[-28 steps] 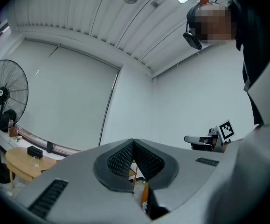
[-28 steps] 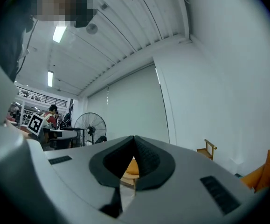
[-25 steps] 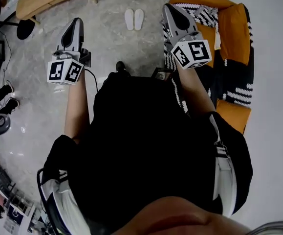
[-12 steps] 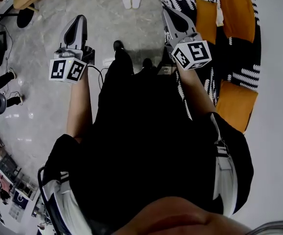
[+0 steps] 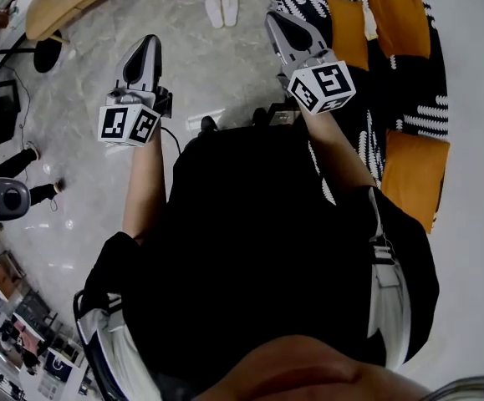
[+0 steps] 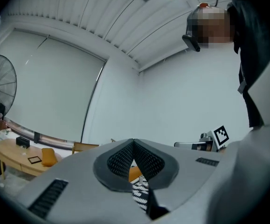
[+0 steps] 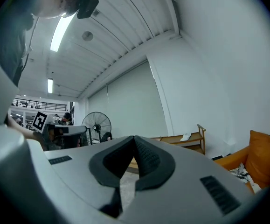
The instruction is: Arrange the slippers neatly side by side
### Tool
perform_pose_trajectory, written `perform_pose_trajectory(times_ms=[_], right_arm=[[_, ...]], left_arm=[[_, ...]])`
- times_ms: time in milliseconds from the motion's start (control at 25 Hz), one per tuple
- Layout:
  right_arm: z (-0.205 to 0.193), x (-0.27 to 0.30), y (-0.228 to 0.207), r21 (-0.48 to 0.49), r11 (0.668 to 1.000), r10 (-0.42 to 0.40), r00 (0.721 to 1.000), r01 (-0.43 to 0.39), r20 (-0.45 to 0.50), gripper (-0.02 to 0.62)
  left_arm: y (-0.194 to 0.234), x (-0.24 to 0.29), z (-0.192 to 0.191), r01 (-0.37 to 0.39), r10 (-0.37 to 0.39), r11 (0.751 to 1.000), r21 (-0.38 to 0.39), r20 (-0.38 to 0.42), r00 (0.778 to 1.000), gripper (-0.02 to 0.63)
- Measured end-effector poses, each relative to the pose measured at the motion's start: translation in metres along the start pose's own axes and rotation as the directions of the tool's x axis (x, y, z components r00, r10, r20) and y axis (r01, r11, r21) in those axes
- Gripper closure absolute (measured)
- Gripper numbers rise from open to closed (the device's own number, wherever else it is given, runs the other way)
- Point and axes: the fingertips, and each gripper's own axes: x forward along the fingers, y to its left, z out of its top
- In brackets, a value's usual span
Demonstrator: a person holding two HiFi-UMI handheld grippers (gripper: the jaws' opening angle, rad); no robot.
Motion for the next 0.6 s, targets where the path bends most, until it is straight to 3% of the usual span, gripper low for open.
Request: perform_pose_trajectory(times_ms=[200, 360, 600], right_arm=[[-0.007, -0.002, 0.005, -0.009, 0.999, -0.051, 0.999, 0.051, 0.003, 0.563], [-0.002, 0.012, 0.019, -0.08, 0.991, -0.104, 0.995, 0.105, 0.008, 0.563], [-0.005, 0.02, 0.024, -0.096, 0.988, -0.125, 0.992, 0.123, -0.012, 0.563]], left_arm=[[0.003, -0.001, 0.004, 0.022, -0.022, 0.999, 0.035, 0.013, 1.0, 0.591], [0.04, -0.021, -0.002, -0.083, 0.083, 0.995, 0.055, -0.003, 0.997, 0.591], [0.068, -0.04, -0.008, -0.193, 0.194, 0.98, 0.05, 0.001, 0.981, 0.591]])
